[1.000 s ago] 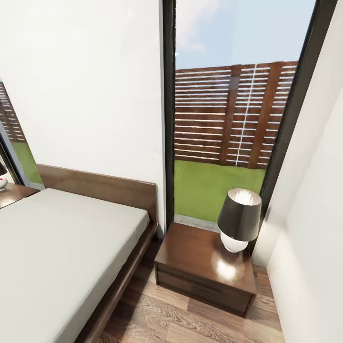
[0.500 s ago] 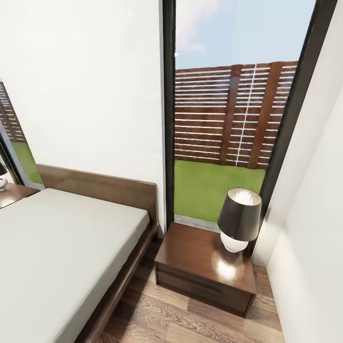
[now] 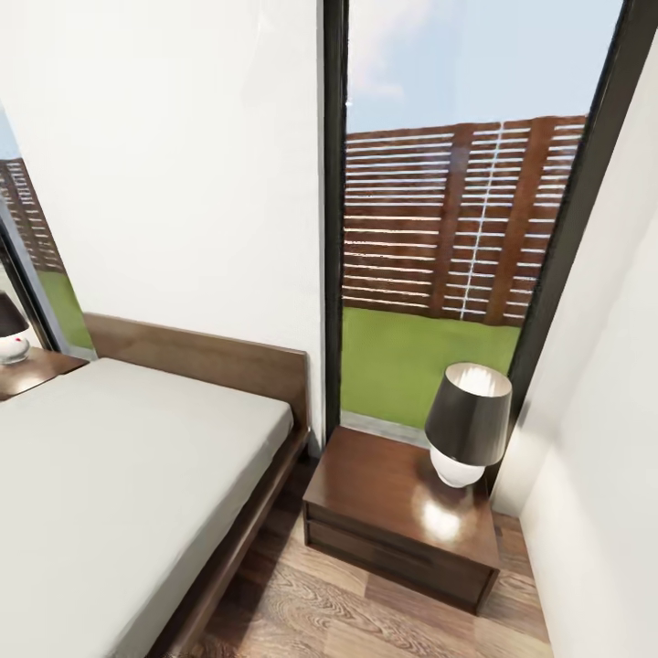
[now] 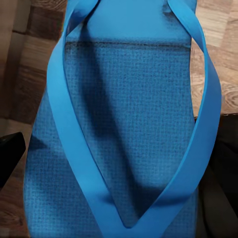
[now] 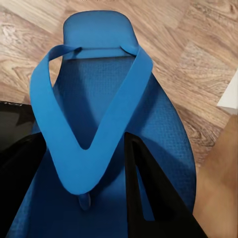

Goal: In the bedroom, move the book from the bed onto either nightstand, and place the two sandals side by side next to the bed.

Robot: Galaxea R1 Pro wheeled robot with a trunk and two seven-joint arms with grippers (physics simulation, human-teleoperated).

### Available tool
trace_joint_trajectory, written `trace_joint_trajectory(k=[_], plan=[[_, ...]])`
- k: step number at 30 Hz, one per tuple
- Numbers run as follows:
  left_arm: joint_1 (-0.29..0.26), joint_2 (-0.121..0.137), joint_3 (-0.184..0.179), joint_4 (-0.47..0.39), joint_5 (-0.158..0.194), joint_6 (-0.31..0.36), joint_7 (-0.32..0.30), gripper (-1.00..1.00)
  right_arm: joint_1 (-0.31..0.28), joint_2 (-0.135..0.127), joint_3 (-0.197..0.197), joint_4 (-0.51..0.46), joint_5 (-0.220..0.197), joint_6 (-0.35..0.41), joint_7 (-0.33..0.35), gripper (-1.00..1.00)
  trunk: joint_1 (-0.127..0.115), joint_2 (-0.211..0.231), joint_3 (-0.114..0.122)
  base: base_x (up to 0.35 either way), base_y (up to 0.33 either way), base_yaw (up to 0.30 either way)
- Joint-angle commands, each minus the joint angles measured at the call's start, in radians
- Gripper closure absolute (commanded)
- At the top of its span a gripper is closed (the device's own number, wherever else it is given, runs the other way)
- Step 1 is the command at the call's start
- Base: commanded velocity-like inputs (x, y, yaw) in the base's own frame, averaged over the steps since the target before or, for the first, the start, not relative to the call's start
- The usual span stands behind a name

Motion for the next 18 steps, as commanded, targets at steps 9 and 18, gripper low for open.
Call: trace_joint_trajectory(k=[9,18], plan=[[-0.001,0.003,-0.009,0.000,0.007,-0.003,0.005,1.00,-0.001,0.000,0.003,0.001,0.011,-0.001,-0.007,1.00,0.000,-0.001,-0.003,0.000,0.000,0.255],[-0.001,0.003,-0.009,0.000,0.007,-0.004,0.005,1.00,-0.001,0.000,0.003,0.001,0.011,-0.002,-0.007,1.00,0.000,-0.001,-0.007,0.000,0.000,0.268]])
